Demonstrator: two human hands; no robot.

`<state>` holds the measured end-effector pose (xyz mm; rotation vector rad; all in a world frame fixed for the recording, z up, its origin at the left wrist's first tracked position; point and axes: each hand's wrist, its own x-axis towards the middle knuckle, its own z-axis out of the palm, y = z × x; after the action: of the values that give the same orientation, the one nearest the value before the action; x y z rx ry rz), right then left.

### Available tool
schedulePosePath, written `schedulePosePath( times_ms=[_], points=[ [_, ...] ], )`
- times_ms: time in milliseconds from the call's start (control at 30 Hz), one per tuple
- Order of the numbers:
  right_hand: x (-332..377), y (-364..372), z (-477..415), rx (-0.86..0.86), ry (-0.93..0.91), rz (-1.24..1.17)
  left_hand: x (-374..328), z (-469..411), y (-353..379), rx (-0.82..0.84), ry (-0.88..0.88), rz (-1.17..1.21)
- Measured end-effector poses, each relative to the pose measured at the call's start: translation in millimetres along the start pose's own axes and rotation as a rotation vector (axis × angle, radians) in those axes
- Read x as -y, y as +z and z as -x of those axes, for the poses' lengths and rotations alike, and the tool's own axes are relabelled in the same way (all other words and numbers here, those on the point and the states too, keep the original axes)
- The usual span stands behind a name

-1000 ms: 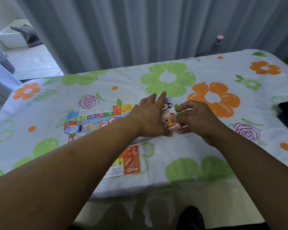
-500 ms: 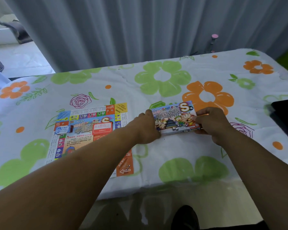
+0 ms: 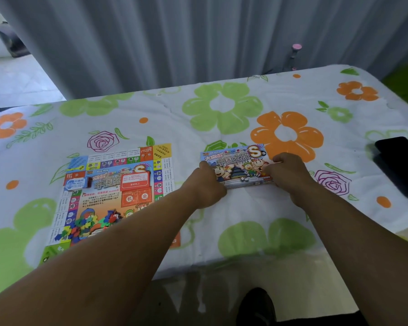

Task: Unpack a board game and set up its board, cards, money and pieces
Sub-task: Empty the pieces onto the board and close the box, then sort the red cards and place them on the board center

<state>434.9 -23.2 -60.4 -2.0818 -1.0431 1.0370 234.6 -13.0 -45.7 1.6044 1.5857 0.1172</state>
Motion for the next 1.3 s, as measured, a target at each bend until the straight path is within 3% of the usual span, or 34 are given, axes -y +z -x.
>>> schedulePosePath(
  times_ms=[400, 900, 1167, 1300],
  points=[
    [33.1, 23.2, 19.4, -0.078, -0.170, 0.314, 13.4, 17.7, -17.0, -0.016, 0.007, -0.021],
    [121.2, 150.8, 90.7, 0.199, -0.480, 0.464, 93.7, 61.8, -98.1, -0.182, -0.042, 0.096],
    [150.3, 192.6, 107.5, 0.312, -0.509, 0.421, 135.3, 87.5, -143.9, -0.233, -0.108, 0.125],
    [153.1, 200.8, 100.4, 0.330, -0.384, 0.345, 150.5, 86.1, -153.3, -0.225, -0.113, 0.102]
  ],
)
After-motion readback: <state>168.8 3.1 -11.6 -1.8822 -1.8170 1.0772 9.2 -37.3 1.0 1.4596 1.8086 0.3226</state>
